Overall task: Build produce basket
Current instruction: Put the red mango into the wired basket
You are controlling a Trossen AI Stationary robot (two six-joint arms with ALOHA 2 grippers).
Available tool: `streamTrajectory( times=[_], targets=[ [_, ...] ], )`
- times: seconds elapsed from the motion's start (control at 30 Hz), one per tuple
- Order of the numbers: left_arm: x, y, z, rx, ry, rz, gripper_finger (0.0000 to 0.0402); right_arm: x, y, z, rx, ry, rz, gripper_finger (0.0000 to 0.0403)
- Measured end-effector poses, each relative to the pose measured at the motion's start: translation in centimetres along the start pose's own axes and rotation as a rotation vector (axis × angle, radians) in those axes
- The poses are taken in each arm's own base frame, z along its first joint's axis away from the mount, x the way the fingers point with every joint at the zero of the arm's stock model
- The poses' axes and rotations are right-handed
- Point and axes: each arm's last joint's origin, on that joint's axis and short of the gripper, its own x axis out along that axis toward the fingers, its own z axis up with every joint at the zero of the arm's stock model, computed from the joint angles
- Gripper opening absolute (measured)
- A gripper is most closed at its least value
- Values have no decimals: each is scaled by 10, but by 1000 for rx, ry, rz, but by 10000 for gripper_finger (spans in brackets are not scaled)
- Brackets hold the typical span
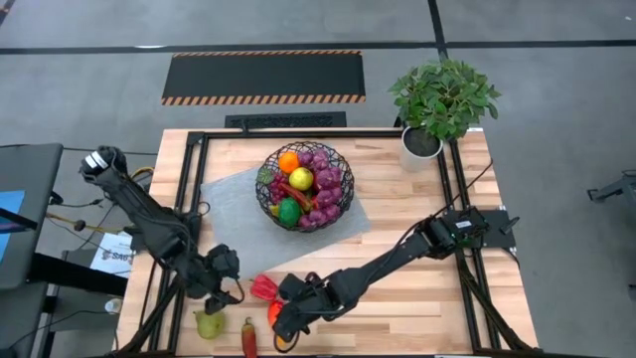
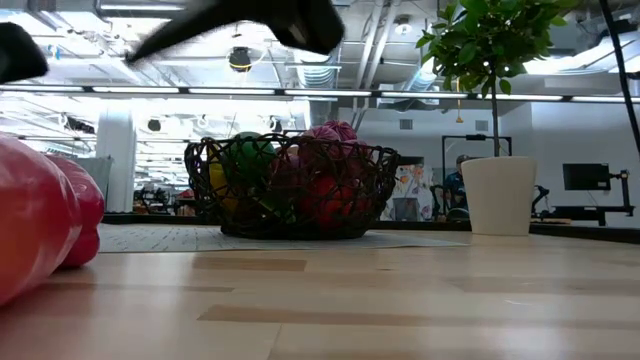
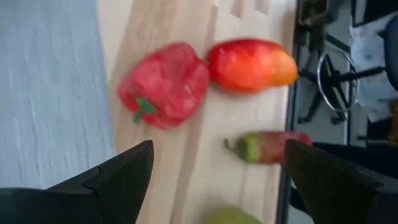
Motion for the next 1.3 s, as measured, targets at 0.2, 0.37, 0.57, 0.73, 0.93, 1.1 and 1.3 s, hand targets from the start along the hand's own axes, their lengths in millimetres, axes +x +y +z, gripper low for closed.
streamTrajectory(
  times=[0.2,0.37,0.57,0.73,0.93,1.1,1.3],
  targets=[
    [-4,-7,-13,0,82,-54,345,-3,-8,-18,67,173,-93,291],
    [-10,-16,-31,22,260,-134,345,-8,1,-34,97,211,-67,291],
    [-24,-35,-49,25,299,-169,345,-9,7,-37,115,200,-26,291],
    [-23,-57,-67,52,301,-163,345,-9,7,-37,88,193,-28,291],
    [3,-96,-77,111,322,-93,324,-9,7,-37,11,194,-20,291],
    [34,-128,-69,114,257,6,273,-9,7,-38,-73,195,-13,291],
    [86,-147,-56,119,248,79,186,-10,8,-39,-82,197,-11,291]
  ],
)
